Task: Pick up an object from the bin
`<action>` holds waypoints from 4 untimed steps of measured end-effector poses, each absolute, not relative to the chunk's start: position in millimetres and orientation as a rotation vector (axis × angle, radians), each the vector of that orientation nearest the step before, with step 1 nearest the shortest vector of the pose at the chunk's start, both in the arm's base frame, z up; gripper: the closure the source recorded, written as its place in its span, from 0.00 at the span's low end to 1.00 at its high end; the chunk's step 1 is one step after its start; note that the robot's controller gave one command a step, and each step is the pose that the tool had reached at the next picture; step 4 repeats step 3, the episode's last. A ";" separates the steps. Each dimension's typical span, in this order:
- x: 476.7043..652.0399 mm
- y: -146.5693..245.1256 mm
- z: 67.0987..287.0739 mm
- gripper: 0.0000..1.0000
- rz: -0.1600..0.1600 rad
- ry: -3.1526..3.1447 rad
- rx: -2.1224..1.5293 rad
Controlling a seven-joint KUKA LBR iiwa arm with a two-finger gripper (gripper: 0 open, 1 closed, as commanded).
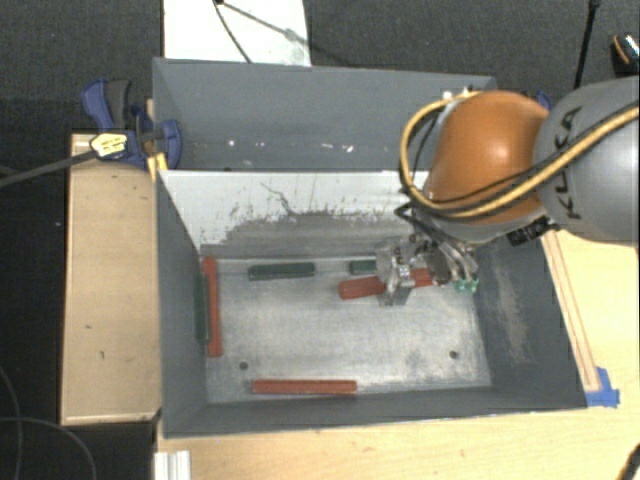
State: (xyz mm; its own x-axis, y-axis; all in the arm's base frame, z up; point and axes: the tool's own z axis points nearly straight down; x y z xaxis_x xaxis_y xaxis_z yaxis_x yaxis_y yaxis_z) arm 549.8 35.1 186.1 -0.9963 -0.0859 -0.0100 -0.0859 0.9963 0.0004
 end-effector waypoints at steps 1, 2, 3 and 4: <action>581.0 45.8 239.4 1.00 -0.001 3.055 -0.693; 551.4 41.0 159.6 1.00 0.003 3.019 -0.888; 552.0 59.7 244.4 1.00 -0.001 3.015 -0.840; 552.0 59.7 244.4 1.00 -0.001 3.015 -0.840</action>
Offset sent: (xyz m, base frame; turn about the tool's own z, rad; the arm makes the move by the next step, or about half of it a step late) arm 0.0293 0.0103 0.0509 -0.3597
